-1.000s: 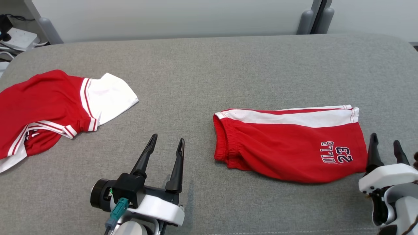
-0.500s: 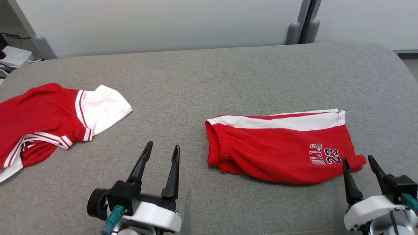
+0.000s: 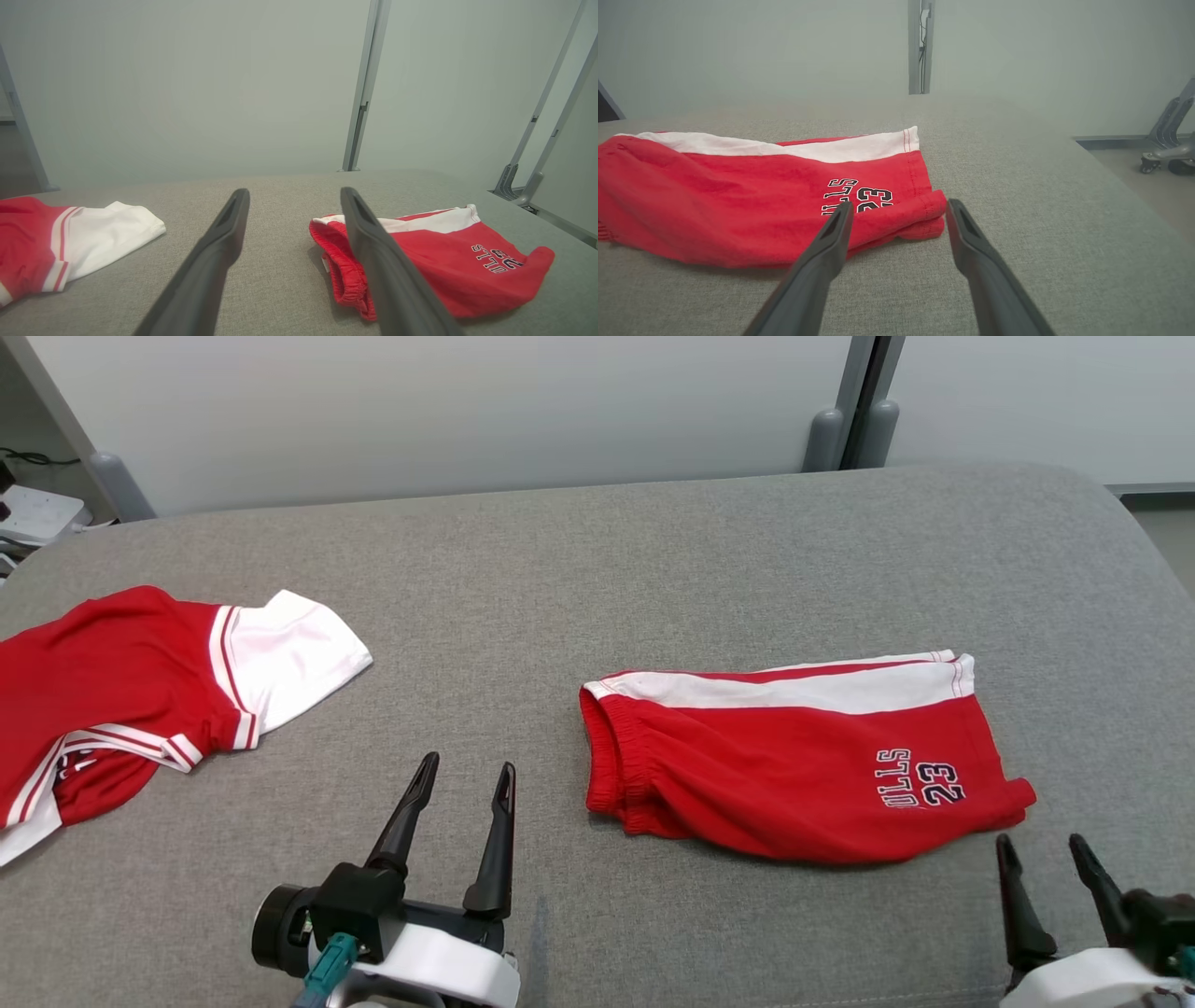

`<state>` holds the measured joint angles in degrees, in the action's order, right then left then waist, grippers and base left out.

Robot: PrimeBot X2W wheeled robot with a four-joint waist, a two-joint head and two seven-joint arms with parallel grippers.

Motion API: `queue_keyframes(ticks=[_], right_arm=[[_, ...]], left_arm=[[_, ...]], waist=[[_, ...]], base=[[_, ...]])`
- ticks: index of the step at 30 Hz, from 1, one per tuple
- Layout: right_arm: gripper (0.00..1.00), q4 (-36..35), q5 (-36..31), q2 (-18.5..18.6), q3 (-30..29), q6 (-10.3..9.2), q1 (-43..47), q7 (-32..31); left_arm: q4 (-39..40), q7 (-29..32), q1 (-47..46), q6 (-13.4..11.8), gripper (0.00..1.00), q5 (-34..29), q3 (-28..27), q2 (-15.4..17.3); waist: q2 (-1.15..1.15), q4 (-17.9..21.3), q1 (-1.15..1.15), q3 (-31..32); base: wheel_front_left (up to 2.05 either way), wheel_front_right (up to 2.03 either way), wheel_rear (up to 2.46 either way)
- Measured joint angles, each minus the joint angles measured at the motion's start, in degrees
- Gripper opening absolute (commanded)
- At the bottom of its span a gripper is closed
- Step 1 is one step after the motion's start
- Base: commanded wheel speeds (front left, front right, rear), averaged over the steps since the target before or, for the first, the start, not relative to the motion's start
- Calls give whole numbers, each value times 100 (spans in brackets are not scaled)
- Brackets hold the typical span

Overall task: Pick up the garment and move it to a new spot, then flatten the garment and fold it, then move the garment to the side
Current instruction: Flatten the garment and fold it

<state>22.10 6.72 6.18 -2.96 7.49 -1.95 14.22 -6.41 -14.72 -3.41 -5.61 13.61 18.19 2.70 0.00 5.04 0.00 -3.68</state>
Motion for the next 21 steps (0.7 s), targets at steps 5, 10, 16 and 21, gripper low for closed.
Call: queue_keyframes(ticks=[5,10,16,21], right_arm=[[100,378,1180,-201,-365,0,-69,-1],[100,966,2827,-270,-404,0,-585,-132],[100,1837,4049,-93,-374,0,-1204,-321],[100,2365,4615,-34,-344,-1,-1617,-472]], left_arm=[[-2,0,1,0,100,-8,30,0],[-21,0,-2,8,100,-26,103,0],[-102,1,-41,48,100,-55,142,1],[-102,1,-73,51,100,-83,164,1]], waist=[[0,-50,0,-51],[0,-128,0,-157],[0,-260,0,-327],[0,-351,0,-443]], base=[[0,0,0],[0,0,0],[0,0,0],[0,0,0]])
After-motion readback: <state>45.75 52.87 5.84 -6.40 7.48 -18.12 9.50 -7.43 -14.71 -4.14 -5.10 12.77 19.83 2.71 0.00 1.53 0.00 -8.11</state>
